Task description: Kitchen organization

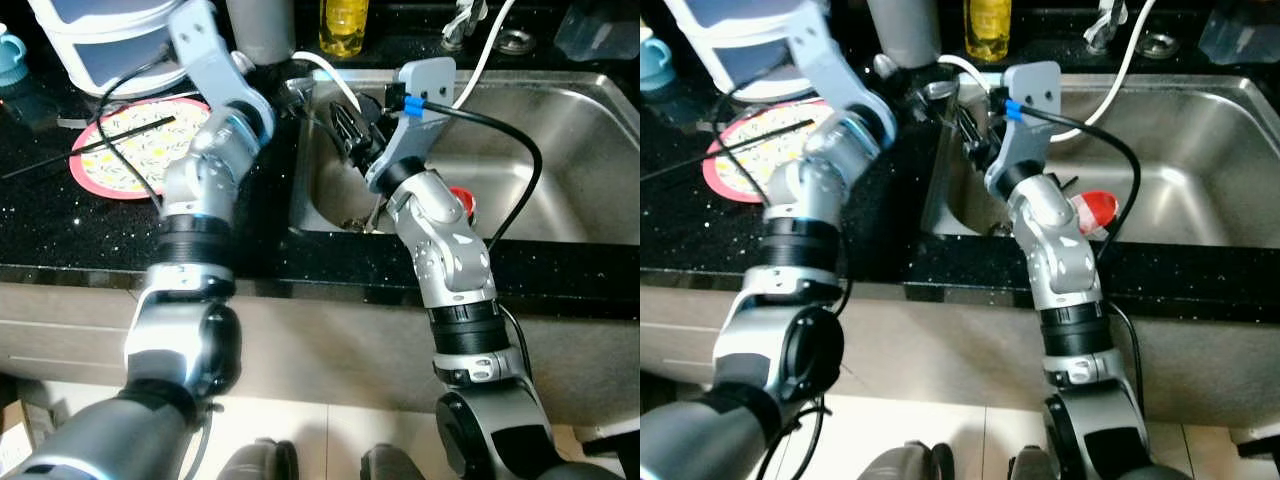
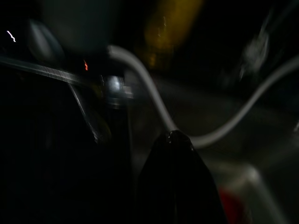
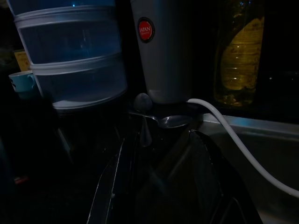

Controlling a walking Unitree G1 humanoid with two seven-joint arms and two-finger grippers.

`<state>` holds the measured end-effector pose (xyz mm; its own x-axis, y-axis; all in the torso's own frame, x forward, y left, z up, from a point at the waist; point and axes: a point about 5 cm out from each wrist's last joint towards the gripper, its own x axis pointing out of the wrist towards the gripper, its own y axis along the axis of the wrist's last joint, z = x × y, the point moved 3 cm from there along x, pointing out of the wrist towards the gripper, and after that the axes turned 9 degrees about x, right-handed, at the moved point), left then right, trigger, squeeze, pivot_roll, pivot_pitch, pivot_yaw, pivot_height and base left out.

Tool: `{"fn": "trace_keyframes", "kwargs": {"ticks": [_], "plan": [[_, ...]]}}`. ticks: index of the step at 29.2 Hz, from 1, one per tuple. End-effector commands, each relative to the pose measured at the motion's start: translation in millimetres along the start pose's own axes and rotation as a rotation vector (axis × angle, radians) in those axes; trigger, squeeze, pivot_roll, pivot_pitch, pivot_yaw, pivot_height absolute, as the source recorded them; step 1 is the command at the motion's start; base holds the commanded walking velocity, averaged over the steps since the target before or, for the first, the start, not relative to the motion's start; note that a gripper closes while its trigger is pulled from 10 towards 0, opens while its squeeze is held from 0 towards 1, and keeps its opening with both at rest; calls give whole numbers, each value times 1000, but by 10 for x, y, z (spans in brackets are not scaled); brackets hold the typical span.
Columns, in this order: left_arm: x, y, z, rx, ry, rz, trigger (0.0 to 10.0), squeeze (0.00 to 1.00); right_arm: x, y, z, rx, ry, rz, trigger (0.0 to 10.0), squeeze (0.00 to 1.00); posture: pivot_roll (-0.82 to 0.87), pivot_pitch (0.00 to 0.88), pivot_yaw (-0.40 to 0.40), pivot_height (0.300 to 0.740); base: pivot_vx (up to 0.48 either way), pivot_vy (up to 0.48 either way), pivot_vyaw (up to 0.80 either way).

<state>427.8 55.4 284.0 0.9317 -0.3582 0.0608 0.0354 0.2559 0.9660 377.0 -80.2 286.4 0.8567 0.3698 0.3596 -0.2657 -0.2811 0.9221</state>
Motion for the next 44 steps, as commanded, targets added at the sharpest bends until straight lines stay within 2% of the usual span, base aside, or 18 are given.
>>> {"fn": "trace_keyframes", "kwargs": {"ticks": [1, 7, 13, 14, 16, 17, 18, 19, 24, 26, 27, 29, 30, 31, 32, 35, 40, 44], "plan": [[10, -84, 37, 24, -10, -25, 10000, 0, -20, 24, -6, 0, -2, 9, 10000, 0, -71, 117, 101, 740, 0, 0, 0], [79, -434, 383, 188, -143, -116, 10000, 0, -47, 18, 10, -5, -15, 10, 10000, 0, -83, 120, 111, 740, 0, 0, 0], [90, -483, 384, 257, -131, -124, 10000, 43, -57, 23, 22, -7, -19, 10, 10000, 0, -83, 119, 113, 740, 0, 0, 0], [90, -488, 378, 271, -128, -120, 10000, 1000, -59, 24, 25, -7, -20, 10, 10000, 0, -83, 119, 113, 740, 0, 0, 0], [85, -461, 356, 262, -117, -106, 10000, 1000, -60, 23, 23, -7, -20, 11, 10000, 0, -81, 117, 112, 740, 0, 0, 0], [74, -404, 338, 249, -117, -79, 10000, 533, -60, 22, 16, -6, -18, 10, 10000, 0, -80, 114, 110, 740, 0, 0, 0], [74, -404, 338, 249, -117, -79, 10000, 533, -60, 22, 16, -6, -18, 10, 10000, 0, -80, 114, 110, 740, 0, 0, 0], [52, -304, 296, 231, -104, -33, 10000, 0, -59, 20, 10, -5, -16, 11, 10000, 0, -76, 110, 109, 740, 0, 0, 0], [-44, -50, 64, 257, -8, 70, 10000, 0, -55, 24, 2, -3, -12, 13, 10000, 0, -62, 107, 104, 740, 0, 0, 0], [-112, 21, -254, 278, 133, 61, 10000, 0, -50, 28, -5, -1, -7, 14, 10000, 0, -56, 105, 100, 740, 0, 0, 0], [-112, 21, -254, 278, 133, 61, 10000, 0, -50, 28, -5, -1, -7, 14, 10000, 0, -56, 105, 100, 740, 0, 0, 0], [-219, 67, -656, 263, 316, 31, 10000, 0, -39, 29, -34, 1, 9, 14, 10000, 0, -54, 104, 98, 740, 0, 0, 0], [-219, 67, -656, 263, 316, 31, 10000, 0, -39, 29, -34, 1, 9, 14, 10000, 0, -54, 104, 98, 740, 0, 0, 0], [-311, 93, -876, 318, 436, 10, 10000, 0, -35, 34, -51, 2, 17, 15, 10000, 0, -52, 102, 97, 740, 0, 0, 0], [-311, 93, -876, 318, 436, 10, 10000, 0, -35, 34, -51, 2, 17, 15, 10000, 0, -52, 102, 97, 740, 0, 0, 0], [-737, 126, -1484, 452, 764, -93, 10000, 0, -33, 39, -58, 5, 25, 17, 10000, 0, -35, 101, 93, 740, 0, 0, 0], [-917, 182, -1648, 457, 829, -98, 10000, 0, -30, 28, -62, 8, 27, 15, 10000, 0, -28, 103, 90, 740, 0, 0, 0], [-1089, 321, -1808, 526, 916, -87, 10000, 0, -21, 23, -70, 12, 31, 13, 10000, 0, -14, 103, 85, 740, 0, 0, 0]]}}
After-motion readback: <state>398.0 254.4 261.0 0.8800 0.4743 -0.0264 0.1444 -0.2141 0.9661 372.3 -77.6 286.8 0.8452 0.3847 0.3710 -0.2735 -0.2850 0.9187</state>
